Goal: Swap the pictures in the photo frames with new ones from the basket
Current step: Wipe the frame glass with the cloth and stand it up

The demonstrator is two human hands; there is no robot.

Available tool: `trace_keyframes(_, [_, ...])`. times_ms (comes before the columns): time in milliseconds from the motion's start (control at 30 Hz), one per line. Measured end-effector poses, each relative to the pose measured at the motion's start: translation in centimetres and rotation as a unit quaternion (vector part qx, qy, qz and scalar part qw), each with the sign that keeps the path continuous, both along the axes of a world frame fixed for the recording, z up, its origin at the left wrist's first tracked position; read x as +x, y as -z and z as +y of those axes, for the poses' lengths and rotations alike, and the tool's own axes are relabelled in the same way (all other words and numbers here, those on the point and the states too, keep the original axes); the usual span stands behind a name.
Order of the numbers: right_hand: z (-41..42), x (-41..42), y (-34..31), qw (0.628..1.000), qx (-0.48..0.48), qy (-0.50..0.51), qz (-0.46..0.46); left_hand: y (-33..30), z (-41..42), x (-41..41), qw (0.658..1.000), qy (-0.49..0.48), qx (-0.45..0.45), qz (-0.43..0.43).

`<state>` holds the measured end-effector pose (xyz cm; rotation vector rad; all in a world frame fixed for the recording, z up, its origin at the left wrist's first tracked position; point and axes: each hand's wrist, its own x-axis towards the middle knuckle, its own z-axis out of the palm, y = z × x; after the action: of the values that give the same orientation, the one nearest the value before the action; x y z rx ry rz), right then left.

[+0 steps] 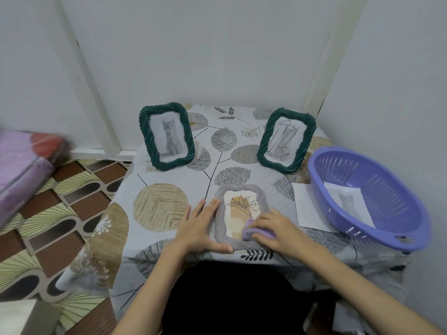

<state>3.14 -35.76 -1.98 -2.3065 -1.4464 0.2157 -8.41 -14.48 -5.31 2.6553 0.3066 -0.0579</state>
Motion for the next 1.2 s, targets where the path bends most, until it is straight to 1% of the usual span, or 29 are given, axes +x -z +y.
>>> trace_keyframes(100, [-0.4,1.2,-0.1,0.999,-0.011,0.029,-0.022,0.0,0.0,-0.1,1.000,0.005,-0.003,0.004])
trace_keyframes(167, [1.9,1.4,0.1,0.997,0.016,0.061,-0.054,0.0,0.0,-0.1,1.000,0.002,-0.004,0.002])
trace_keyframes(233, [4.7,0.5,0.0,0.995,0.037,0.073,-0.064,-0.1,-0.1,-0.1,1.000,0.001,-0.003,0.003])
trace_keyframes(300, [6.1,-1.2,0.2,0.996,0.048,0.041,-0.070,-0.1,-0.1,0.0,1.000,0.001,-0.003,0.004])
trace_keyframes(367, [5.2,-2.3,0.3,0.995,0.066,-0.007,-0.069,-0.1,-0.1,0.0,1.000,0.003,-0.004,0.006])
trace_keyframes(467, [2.1,-2.3,-0.1,0.996,0.038,-0.055,-0.065,0.0,-0.1,-0.1,1.000,0.000,0.002,0.004])
trace_keyframes(500, [1.3,-1.6,-0.1,0.996,0.030,-0.044,-0.068,0.1,0.0,-0.1,1.000,-0.001,0.003,0.004])
trace_keyframes(567, [0.8,0.4,-0.3,0.998,0.009,0.023,-0.064,0.1,0.0,0.0,1.000,0.003,0.004,0.009])
trace_keyframes(633, [1.8,1.8,-0.4,0.995,-0.010,0.065,-0.070,0.0,0.0,0.0,1.000,0.003,0.005,0.009])
trace_keyframes(733, [3.7,1.3,-0.1,0.995,0.016,0.089,-0.042,-0.1,0.0,-0.1,1.000,0.000,0.004,0.008])
trace_keyframes(833, [2.0,-0.6,0.4,0.998,0.036,0.042,-0.018,0.0,0.0,-0.1,1.000,0.002,0.001,0.007])
trace_keyframes(900, [0.1,-0.7,0.5,0.999,0.033,0.004,-0.018,0.1,0.0,-0.1,1.000,0.003,0.000,0.007])
trace_keyframes(933, [-0.4,-0.2,0.4,0.999,0.024,0.002,-0.020,0.1,0.0,0.0,1.000,0.002,-0.001,0.006])
trace_keyframes(1000, [-0.2,1.0,0.4,0.999,0.000,0.023,-0.029,0.0,0.0,0.0,1.000,0.001,-0.003,0.006])
trace_keyframes(1067, [1.6,2.2,0.5,0.997,-0.001,0.061,-0.054,0.0,0.0,0.0,1.000,0.001,-0.004,0.007])
trace_keyframes(1200, [6.5,3.3,0.9,0.977,0.059,0.188,-0.080,0.0,0.0,-0.1,1.000,0.002,-0.013,0.004])
